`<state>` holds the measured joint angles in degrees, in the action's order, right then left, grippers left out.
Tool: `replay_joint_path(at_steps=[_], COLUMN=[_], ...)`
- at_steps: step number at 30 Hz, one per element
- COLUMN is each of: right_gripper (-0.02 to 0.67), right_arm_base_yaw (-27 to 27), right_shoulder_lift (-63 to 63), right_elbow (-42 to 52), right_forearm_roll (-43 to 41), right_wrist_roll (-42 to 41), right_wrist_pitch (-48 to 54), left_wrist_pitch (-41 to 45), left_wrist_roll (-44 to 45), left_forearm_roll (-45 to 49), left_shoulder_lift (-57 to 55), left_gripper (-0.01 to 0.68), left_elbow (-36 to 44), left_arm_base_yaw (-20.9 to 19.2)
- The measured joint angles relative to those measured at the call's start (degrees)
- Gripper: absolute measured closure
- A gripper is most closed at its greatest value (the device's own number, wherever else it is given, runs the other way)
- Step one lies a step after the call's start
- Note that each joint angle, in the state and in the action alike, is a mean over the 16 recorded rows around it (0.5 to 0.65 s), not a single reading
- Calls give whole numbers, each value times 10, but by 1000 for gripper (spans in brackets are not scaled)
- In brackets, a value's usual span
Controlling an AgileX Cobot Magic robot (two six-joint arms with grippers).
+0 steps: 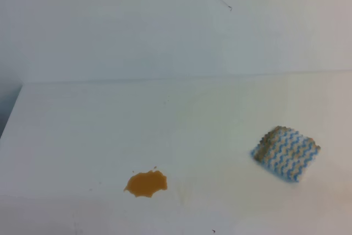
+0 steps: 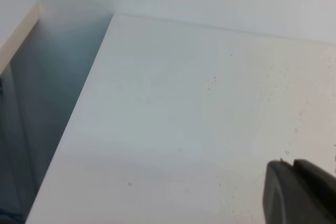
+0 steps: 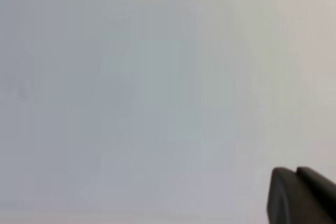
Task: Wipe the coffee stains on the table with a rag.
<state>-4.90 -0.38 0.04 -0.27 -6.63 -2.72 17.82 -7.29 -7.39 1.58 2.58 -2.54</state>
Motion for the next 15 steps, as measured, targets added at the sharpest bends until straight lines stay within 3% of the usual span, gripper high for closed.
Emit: replay_joint_path(at_steps=[9,15], right_gripper=[653,653], right_arm_base_yaw=[0,0], right_shoulder_lift=[-2,2], right_elbow=[-1,-24], right_forearm_roll=[19,43], right_wrist_roll=[58,73], right_wrist_pitch=[-175,-136], left_wrist_pitch=[0,0], left_wrist_roll=[0,0], left_forearm_roll=[0,0], left_shoulder_lift=[0,0], left_gripper=[672,672], left_elbow=[0,0], left_arm_base_yaw=[0,0])
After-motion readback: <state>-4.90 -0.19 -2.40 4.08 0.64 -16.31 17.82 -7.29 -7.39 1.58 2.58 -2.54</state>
